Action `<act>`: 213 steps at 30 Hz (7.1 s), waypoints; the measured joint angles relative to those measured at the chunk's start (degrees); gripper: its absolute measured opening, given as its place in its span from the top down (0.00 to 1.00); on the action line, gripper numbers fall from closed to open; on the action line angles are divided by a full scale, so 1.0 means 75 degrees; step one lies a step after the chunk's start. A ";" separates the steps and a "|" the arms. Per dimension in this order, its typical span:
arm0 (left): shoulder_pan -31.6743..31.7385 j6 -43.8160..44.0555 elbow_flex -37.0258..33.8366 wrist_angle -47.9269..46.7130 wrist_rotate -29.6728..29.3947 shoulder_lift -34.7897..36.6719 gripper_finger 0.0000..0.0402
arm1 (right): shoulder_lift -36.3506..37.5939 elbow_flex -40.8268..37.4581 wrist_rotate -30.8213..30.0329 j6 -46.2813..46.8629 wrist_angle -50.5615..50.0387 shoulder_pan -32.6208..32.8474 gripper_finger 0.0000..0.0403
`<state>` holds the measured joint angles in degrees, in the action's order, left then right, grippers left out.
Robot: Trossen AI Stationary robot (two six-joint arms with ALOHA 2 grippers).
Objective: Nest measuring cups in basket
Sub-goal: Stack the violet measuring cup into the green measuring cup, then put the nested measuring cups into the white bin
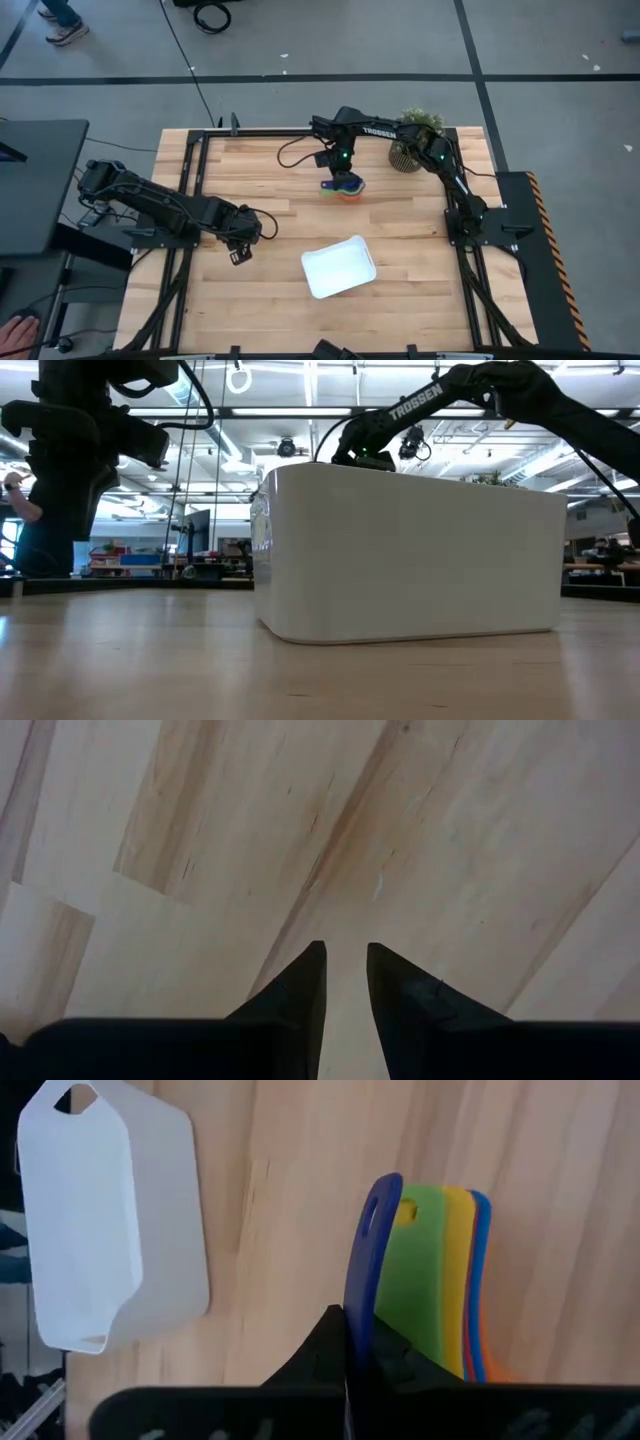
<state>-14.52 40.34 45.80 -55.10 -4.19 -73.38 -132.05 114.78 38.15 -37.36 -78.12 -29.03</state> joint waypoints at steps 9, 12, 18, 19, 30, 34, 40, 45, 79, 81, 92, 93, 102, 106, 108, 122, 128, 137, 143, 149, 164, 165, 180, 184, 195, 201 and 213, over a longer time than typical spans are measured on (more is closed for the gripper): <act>0.0000 0.0002 0.0000 -0.0001 0.0000 0.0000 0.79 | 0.0003 -0.0006 -0.0120 0.0031 0.0197 0.0023 0.86; 0.0000 0.0000 0.0000 -0.0001 0.0000 -0.0001 0.79 | 0.0003 -0.0006 -0.0113 0.0360 0.0182 0.0023 0.83; 0.0000 -0.0055 0.0000 -0.0001 0.0000 0.0000 0.79 | 0.0000 0.0003 -0.0048 0.0535 0.0090 0.0023 0.81; 0.0000 -0.0059 0.0000 -0.0001 0.0000 -0.0001 0.79 | 0.0000 0.0068 -0.0048 0.0535 -0.0009 0.0023 0.81; -0.0001 -0.0067 0.0000 -0.0047 0.0000 0.0000 0.79 | 0.0020 0.0750 -0.0168 0.0543 -0.0597 0.0023 0.81; -0.0001 -0.0070 0.0000 -0.0127 0.0000 -0.0002 0.79 | 0.0017 0.1003 -0.0479 0.0462 -0.1085 0.0031 0.81; -0.0003 -0.0163 0.0000 -0.0118 -0.0002 -0.0002 0.79 | 0.0029 0.1341 -0.0722 0.0620 -0.1549 0.0289 0.85; -0.0002 -0.0160 0.0000 -0.0127 -0.0003 -0.0002 0.79 | 0.0044 0.1335 -0.1039 0.0744 -0.1591 0.0973 0.90; -0.0003 -0.0262 0.0000 -0.0177 -0.0087 0.0000 0.79 | -0.0009 -0.0235 -0.3428 0.1397 0.0268 0.2042 1.00; -0.0002 -0.0264 0.0000 -0.0176 -0.0087 -0.0001 0.79 | -0.0009 -0.0219 -0.3661 0.1382 0.0445 0.2045 1.00; -0.0001 -0.0267 0.0000 -0.0176 -0.0087 0.0000 0.79 | -0.0009 -0.0219 -0.4088 0.1363 0.0725 0.1946 1.00; -0.0001 -0.0268 0.0000 -0.0176 -0.0086 0.0000 0.79 | -0.0009 -0.0219 -0.4085 0.1363 0.0706 0.1946 1.00; -0.0003 -0.0368 0.0000 -0.0176 -0.0087 0.0000 0.79 | 0.0034 -0.0219 -0.3473 0.1363 -0.0181 0.2058 1.00; -0.0002 -0.0476 0.0000 -0.0172 -0.0090 -0.0001 0.79 | 0.0340 -0.0219 -0.3458 0.1450 -0.0370 0.2135 1.00; 0.0000 -0.0481 0.0000 -0.0165 -0.0090 0.0000 0.79 | 0.0589 -0.0219 -0.3461 0.1627 -0.0352 0.2150 1.00; 0.0000 -0.0490 0.0000 -0.0092 -0.0090 0.0000 0.79 | 0.2506 -0.0219 -0.4370 0.3494 -0.0492 0.2141 0.96; 0.0000 -0.0670 0.0000 -0.0073 -0.0090 0.0000 0.79 | 0.2634 -0.0219 -0.3705 0.3631 -0.0506 0.2141 0.91; 0.0000 -0.0667 0.0000 -0.0057 -0.0090 0.0000 0.79 | 0.2498 -0.0519 -0.4029 0.3551 -0.0538 0.2156 0.75; 0.0000 -0.0673 0.0000 -0.0028 -0.0090 -0.0001 0.79 | 0.2495 -0.0659 -0.4214 0.3166 -0.0507 0.2156 0.65; -0.0002 -0.0672 0.0000 -0.0007 -0.0090 -0.0002 0.79 | 0.2492 -0.0844 -0.4597 0.3098 -0.0004 0.2138 0.61; -0.0001 -0.0664 0.0000 -0.0001 -0.0090 -0.0001 0.79 | 0.2492 -0.0860 -0.5136 0.4018 0.0325 0.2103 0.58; -0.0002 -0.0664 0.0000 -0.0001 -0.0090 0.0000 0.79 | 0.2492 -0.0860 -0.5194 0.4018 0.0325 0.2106 0.56; -0.0002 -0.0662 0.0000 -0.0001 -0.0090 -0.0002 0.79 | 0.2492 -0.0863 -0.5505 0.4042 0.0669 0.2202 0.38; -0.0001 -0.0667 0.0000 -0.0001 -0.0089 -0.0001 0.79 | 0.2492 -0.0863 -0.5390 0.4599 0.0890 0.2211 0.39; -0.0002 -0.0667 0.0000 -0.0001 -0.0090 -0.0003 0.79 | 0.2492 -0.0863 -0.5533 0.5092 0.0796 0.2197 0.34; -0.0003 -0.0672 0.0000 -0.0001 -0.0090 0.0000 0.79 | 0.2480 -0.1328 -0.4957 0.6200 0.1458 0.2200 0.35; -0.0003 -0.0676 0.0000 0.0011 -0.0090 0.0000 0.79 | 0.2480 -0.2696 -0.5303 0.6771 0.2117 0.2209 0.35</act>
<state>-14.54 35.26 45.80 -55.02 -4.86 -73.38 -113.45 94.56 -1.63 13.42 -62.24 -12.46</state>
